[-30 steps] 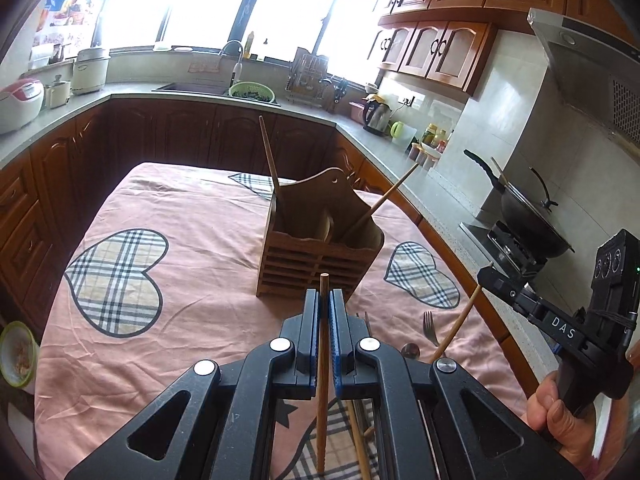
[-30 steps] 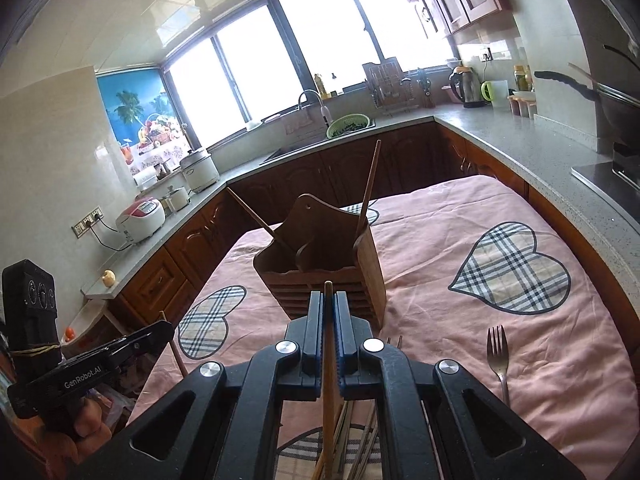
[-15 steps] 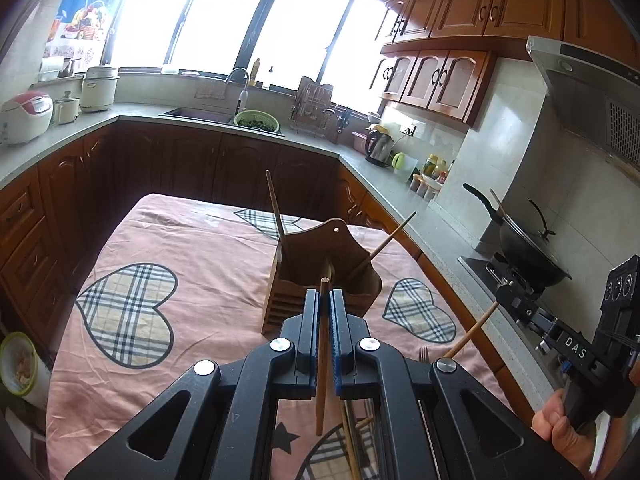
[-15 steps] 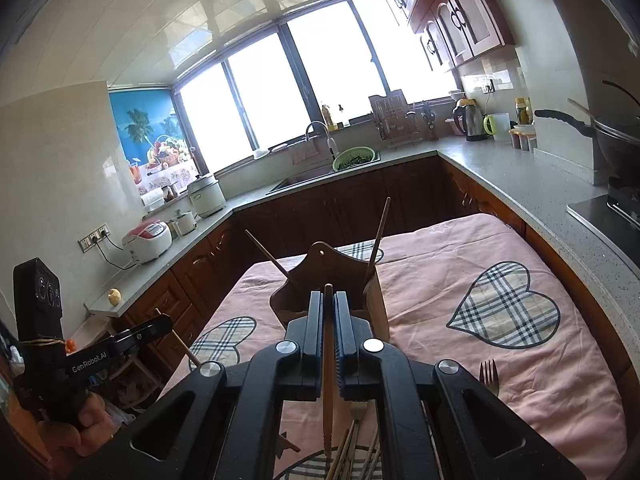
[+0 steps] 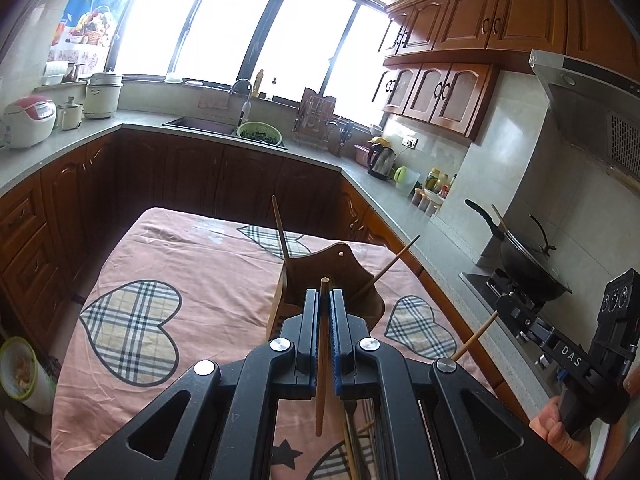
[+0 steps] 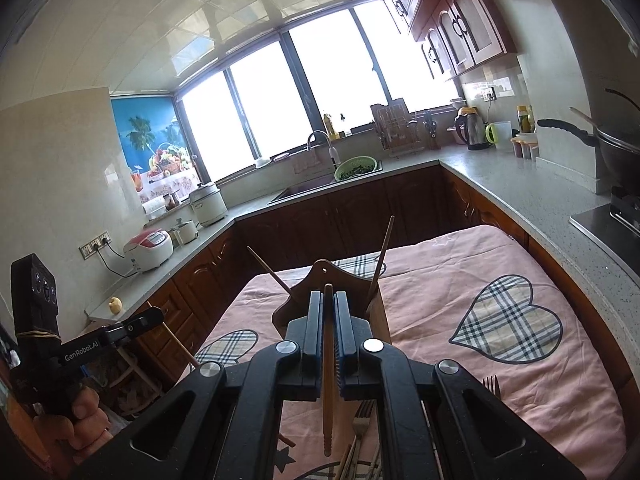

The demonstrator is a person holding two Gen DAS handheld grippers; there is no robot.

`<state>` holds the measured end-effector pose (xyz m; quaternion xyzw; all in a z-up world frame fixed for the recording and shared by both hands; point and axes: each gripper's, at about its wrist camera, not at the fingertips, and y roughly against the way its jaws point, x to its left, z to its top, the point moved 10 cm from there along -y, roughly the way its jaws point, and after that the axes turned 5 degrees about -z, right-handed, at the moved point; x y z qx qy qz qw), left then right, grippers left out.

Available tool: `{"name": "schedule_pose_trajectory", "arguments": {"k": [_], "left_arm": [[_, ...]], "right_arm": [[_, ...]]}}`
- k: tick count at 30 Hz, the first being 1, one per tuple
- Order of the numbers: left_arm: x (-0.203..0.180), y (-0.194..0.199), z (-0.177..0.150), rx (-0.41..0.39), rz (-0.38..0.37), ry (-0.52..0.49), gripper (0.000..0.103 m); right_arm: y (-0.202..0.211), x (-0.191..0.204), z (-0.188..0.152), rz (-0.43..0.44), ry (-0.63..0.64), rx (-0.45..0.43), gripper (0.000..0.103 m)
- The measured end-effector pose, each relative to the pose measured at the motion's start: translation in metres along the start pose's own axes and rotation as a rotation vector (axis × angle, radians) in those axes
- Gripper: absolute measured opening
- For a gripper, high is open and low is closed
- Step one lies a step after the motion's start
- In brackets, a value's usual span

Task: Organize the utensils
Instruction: 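Carry both chopsticks up and insert them into the wooden holder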

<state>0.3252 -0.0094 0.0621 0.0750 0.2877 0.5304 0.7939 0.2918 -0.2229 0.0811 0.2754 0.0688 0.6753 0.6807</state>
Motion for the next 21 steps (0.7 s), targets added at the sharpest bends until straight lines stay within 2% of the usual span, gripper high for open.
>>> {"name": "schedule_pose_trajectory", "arguments": {"k": [13,21], "left_arm": [[0.012,-0.004,0.023,-0.037,-0.006,0.013,0.003],[0.015,-0.014,0.057,-0.099,-0.018,-0.002,0.003]], "right_arm": [[-0.011,-0.003,0.019,-0.004,-0.009,-0.034,0.004],[-0.021,-0.007,0.057,-0.006,-0.036,-0.110,0.004]]}}
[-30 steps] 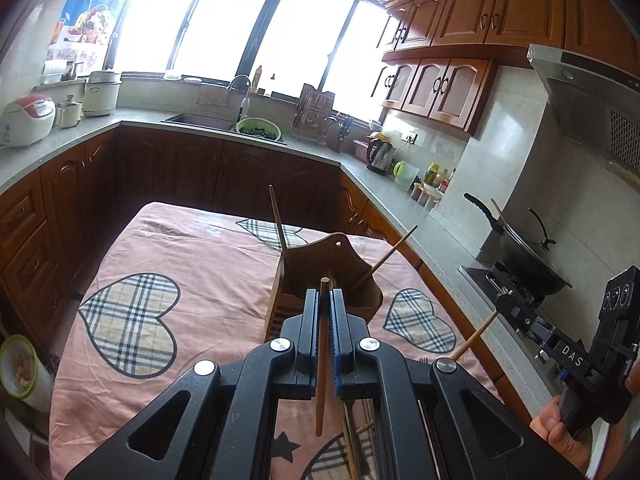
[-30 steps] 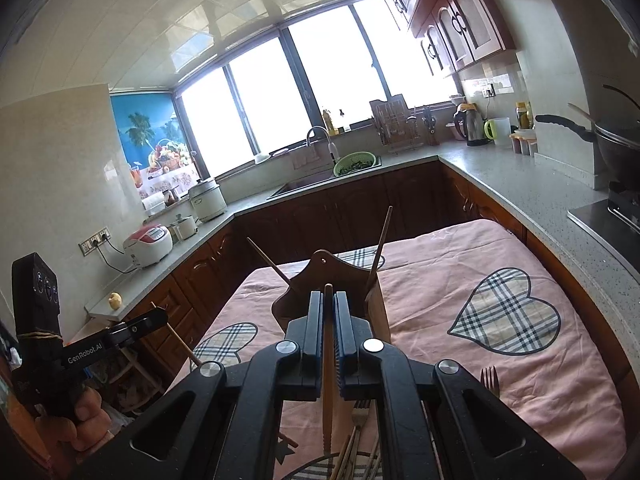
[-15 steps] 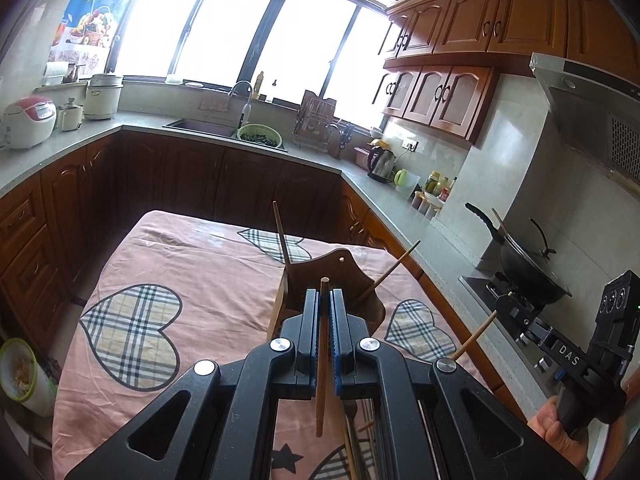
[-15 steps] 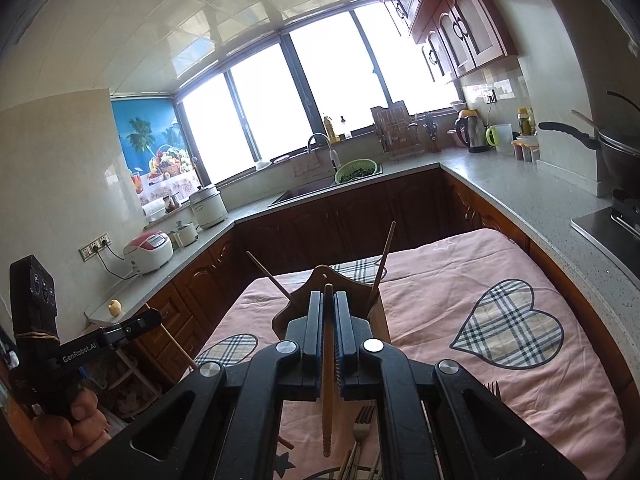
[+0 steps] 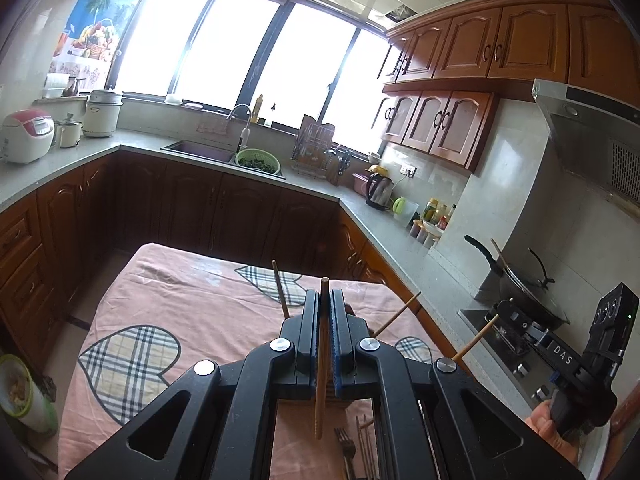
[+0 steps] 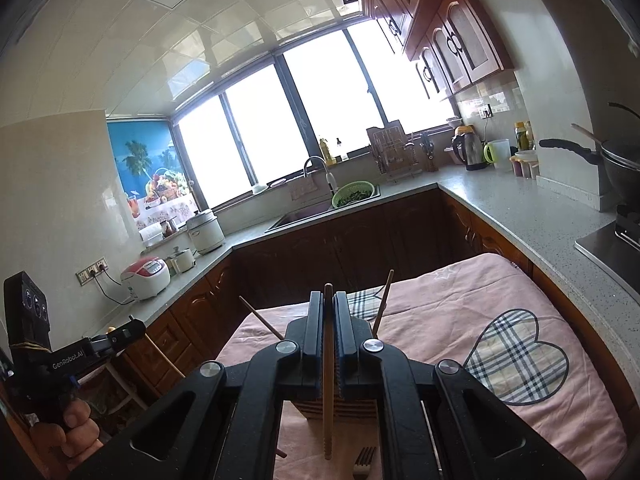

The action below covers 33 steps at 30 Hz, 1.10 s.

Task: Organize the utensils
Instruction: 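Carry both chopsticks up and insert them into the wooden holder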

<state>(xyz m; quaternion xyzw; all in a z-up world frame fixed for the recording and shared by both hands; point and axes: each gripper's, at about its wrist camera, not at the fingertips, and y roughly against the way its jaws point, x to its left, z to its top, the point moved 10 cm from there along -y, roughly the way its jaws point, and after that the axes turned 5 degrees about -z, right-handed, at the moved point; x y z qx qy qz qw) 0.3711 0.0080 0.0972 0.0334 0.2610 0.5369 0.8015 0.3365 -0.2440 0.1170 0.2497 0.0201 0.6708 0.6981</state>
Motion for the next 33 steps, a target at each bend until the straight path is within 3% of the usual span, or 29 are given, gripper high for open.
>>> {"name": "schedule_pose_trajectory", "arguments": {"k": [7,13,25,33], "left_arm": [[0.009,-0.018,0.030,-0.074,0.013,0.001,0.003],[0.025,-0.040,0.039,-0.123,0.025,0.036,0.003],[0.064,-0.126,0.000,-0.054,0.085,0.117,0.003],[0.066,-0.161,-0.012,-0.017,0.088,0.116,0.003]], "right_arm": [[-0.013,-0.002,0.041,-0.019,-0.004,-0.095,0.004],[-0.035,-0.009,0.053,-0.047,-0.006,-0.130,0.004],[-0.088,-0.043,0.001,-0.096,-0.092,-0.066,0.005],[-0.113,-0.047,-0.028,-0.100,-0.102,0.004,0.005]]}}
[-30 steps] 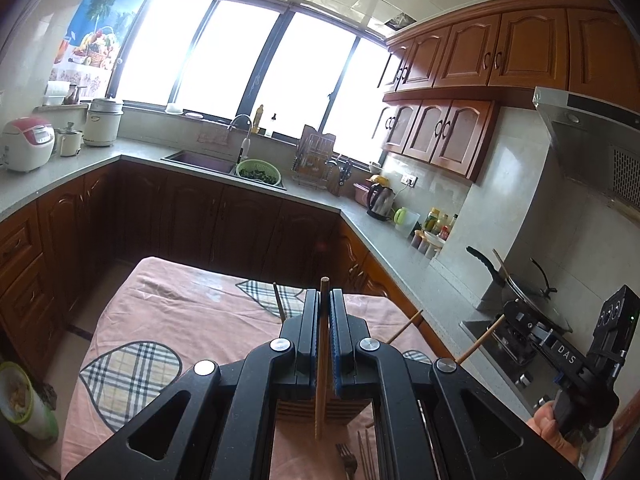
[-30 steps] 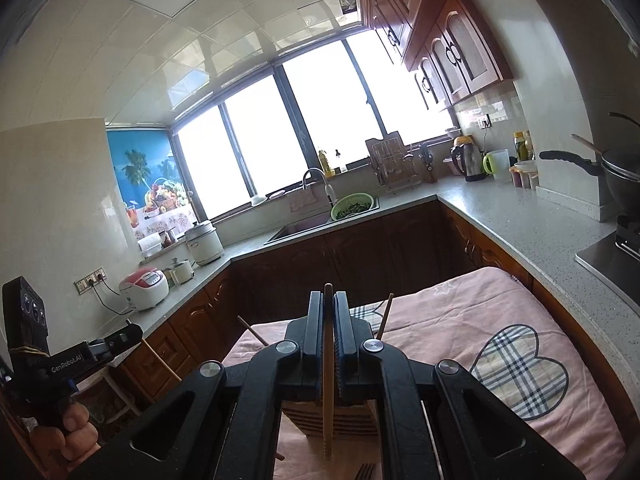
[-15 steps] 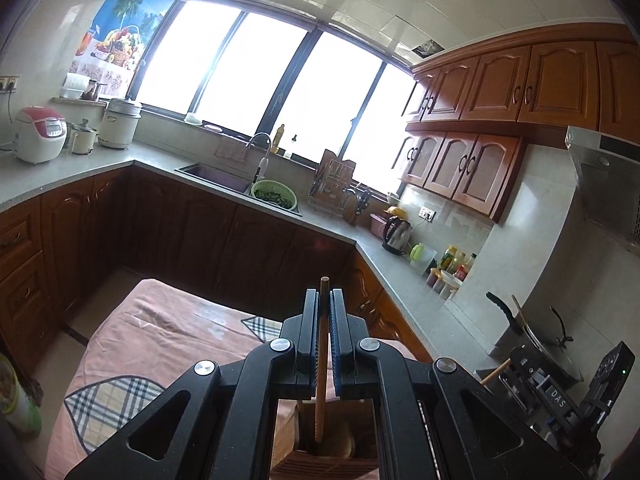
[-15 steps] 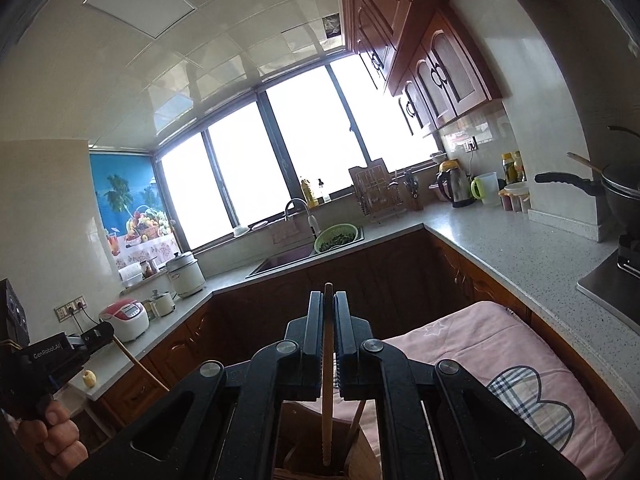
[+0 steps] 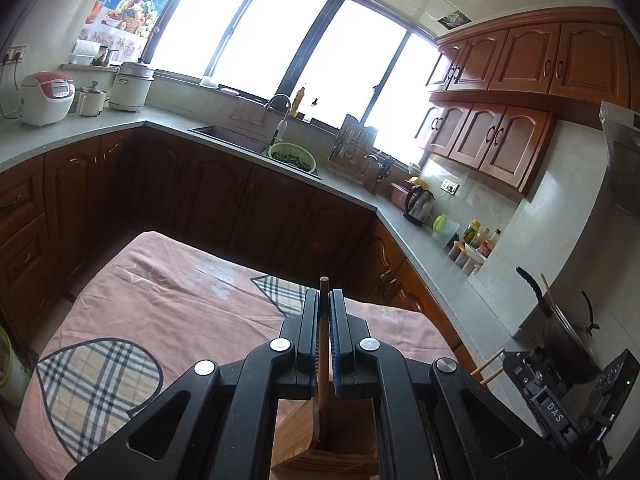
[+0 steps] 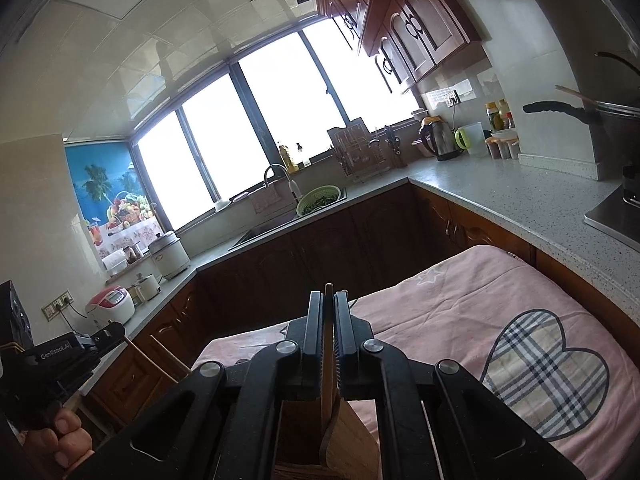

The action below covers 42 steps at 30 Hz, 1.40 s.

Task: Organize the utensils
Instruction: 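Carry both chopsticks up and insert them into the wooden holder, then open both tools to release the chopsticks into the holder, then move both tools back toward the forks, spoons and chopsticks on the cloth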

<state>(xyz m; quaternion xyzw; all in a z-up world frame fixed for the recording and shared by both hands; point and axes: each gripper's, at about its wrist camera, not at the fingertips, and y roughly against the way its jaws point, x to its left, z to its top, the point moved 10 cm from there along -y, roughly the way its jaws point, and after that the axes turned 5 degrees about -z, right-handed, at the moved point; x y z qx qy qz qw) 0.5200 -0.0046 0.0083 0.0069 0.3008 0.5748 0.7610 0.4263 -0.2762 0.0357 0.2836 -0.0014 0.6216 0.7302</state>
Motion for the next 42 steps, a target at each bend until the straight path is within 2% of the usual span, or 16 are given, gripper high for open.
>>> {"name": "schedule_pose_trajectory", "arguments": {"k": [6,15,17,19,20,22,24,25,28,29,30,32,34,36,39,42], "left_arm": [[-0.002,-0.016,-0.011,0.051,-0.002,-0.028,0.004],[-0.001,-0.016,-0.007,0.073,0.001,-0.022,0.004],[0.000,-0.015,-0.008,0.077,0.001,-0.019,0.007],[-0.001,-0.014,-0.008,0.080,-0.004,-0.020,0.023],[0.000,-0.012,-0.008,0.072,0.001,-0.021,0.026],[-0.001,-0.009,-0.008,0.068,0.004,-0.027,0.027],[-0.002,-0.007,-0.009,0.067,0.004,-0.029,0.029],[-0.002,-0.006,-0.009,0.067,0.005,-0.030,0.031],[-0.002,0.000,-0.011,0.066,0.010,-0.033,0.039],[-0.002,0.002,-0.012,0.066,0.012,-0.030,0.042],[-0.001,0.005,-0.012,0.064,0.013,-0.027,0.050],[0.000,0.012,-0.014,0.057,0.023,-0.027,0.058],[0.001,0.020,-0.016,0.054,0.034,-0.026,0.073],[0.002,0.028,-0.020,0.052,0.037,-0.019,0.080],[0.001,0.042,-0.029,0.071,0.036,-0.024,0.080],[0.003,0.056,-0.037,0.085,0.043,-0.025,0.081]], "right_arm": [[-0.005,0.001,-0.006,0.000,0.010,0.021,0.005],[-0.008,0.001,-0.005,0.003,0.014,0.041,0.007],[-0.009,0.001,-0.005,-0.004,0.013,0.049,0.009],[-0.009,-0.002,-0.005,-0.006,0.005,0.055,0.010],[-0.009,-0.003,-0.005,-0.007,0.000,0.057,0.011],[-0.007,-0.006,-0.005,-0.007,-0.013,0.059,0.018],[-0.004,-0.008,-0.003,-0.005,-0.030,0.053,0.045],[-0.002,-0.009,-0.002,-0.008,-0.033,0.044,0.049],[0.003,-0.009,0.000,-0.008,-0.043,0.033,0.052],[0.004,-0.009,0.001,0.000,-0.051,0.032,0.060],[0.006,-0.009,0.001,0.005,-0.056,0.031,0.069],[0.009,-0.010,0.001,0.008,-0.057,0.029,0.072],[0.012,-0.011,-0.001,0.018,-0.062,0.029,0.077],[0.017,-0.011,-0.002,0.023,-0.062,0.030,0.083],[0.026,-0.013,-0.006,0.030,-0.063,0.033,0.089],[0.037,-0.015,-0.011,0.034,-0.065,0.038,0.090]]}}
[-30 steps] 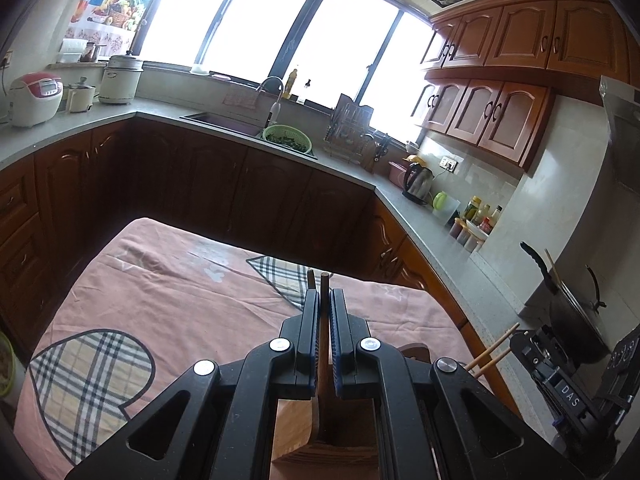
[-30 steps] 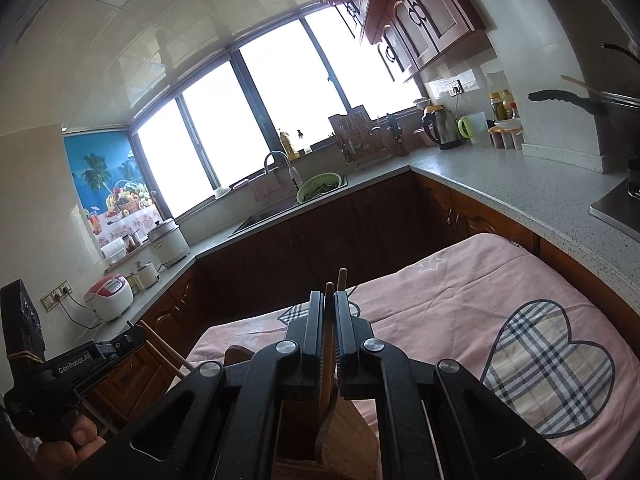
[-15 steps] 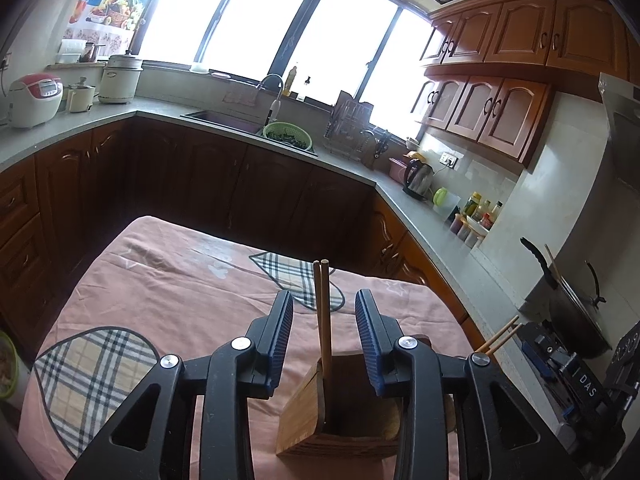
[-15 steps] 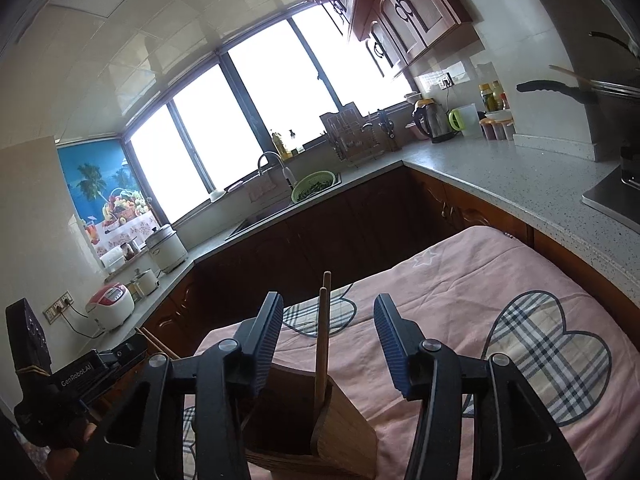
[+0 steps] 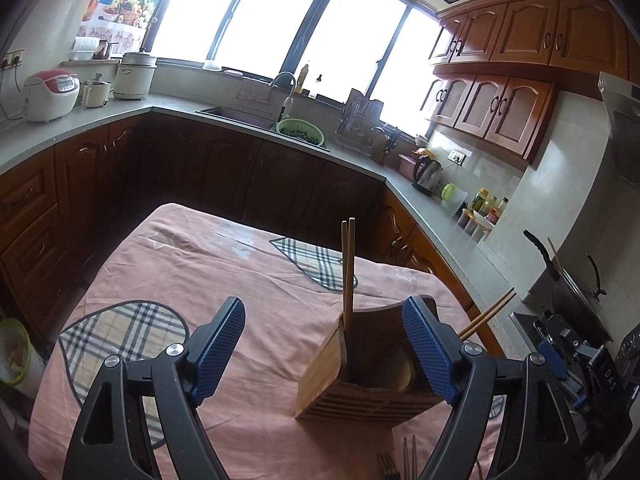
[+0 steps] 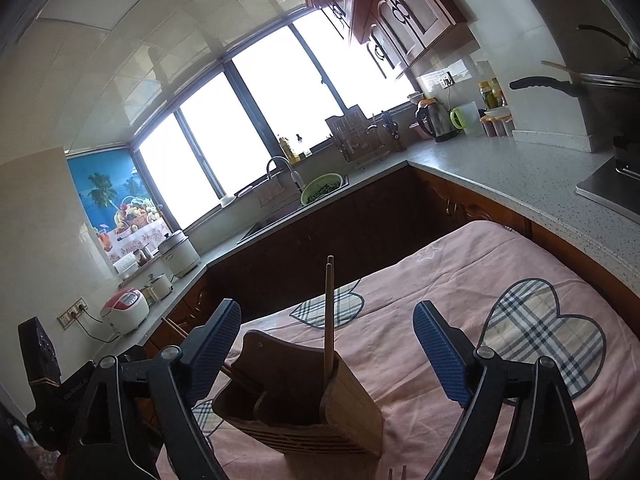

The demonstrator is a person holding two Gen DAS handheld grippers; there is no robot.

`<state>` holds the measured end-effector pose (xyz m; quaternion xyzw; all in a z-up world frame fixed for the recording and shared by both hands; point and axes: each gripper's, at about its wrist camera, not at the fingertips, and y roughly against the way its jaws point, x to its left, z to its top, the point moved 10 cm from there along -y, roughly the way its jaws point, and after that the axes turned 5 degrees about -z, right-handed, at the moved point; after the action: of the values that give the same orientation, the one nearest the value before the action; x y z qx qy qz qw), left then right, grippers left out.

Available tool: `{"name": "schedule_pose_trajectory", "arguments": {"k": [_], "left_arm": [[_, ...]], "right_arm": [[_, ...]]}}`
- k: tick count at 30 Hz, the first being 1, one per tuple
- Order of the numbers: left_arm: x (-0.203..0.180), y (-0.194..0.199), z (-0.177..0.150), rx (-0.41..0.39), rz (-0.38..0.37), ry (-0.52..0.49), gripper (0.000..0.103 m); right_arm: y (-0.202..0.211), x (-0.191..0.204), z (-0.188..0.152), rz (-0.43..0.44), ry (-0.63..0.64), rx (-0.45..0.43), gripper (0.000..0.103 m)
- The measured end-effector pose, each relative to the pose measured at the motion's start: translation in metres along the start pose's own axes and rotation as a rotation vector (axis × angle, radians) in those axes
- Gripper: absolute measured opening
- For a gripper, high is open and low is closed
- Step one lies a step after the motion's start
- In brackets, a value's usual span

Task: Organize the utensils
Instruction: 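Move both tools back toward the forks, spoons and chopsticks on the cloth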

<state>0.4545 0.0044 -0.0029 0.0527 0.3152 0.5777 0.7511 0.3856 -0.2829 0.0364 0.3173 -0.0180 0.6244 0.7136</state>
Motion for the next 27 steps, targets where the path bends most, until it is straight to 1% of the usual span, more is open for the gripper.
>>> {"name": "schedule_pose_trajectory", "arguments": {"k": [5,10,15,20,27], "left_arm": [[0.005,0.026,-0.014,0.028,0.010,0.010,0.081],[0.007,0.051,-0.031,0.065,0.021,0.004,0.081],[0.009,0.076,-0.047,0.103,0.030,0.008,0.081],[0.003,0.093,-0.059,0.141,0.035,-0.009,0.081],[-0.004,0.111,-0.074,0.173,0.036,-0.013,0.081]], "right_arm": [[0.019,-0.002,-0.011,-0.005,0.019,0.024,0.090],[0.042,-0.009,-0.024,-0.032,0.052,0.043,0.090],[0.062,-0.022,-0.037,-0.059,0.053,0.066,0.090],[0.078,-0.032,-0.051,-0.075,0.061,0.085,0.090],[0.091,-0.037,-0.076,-0.088,0.087,0.129,0.090]]}}
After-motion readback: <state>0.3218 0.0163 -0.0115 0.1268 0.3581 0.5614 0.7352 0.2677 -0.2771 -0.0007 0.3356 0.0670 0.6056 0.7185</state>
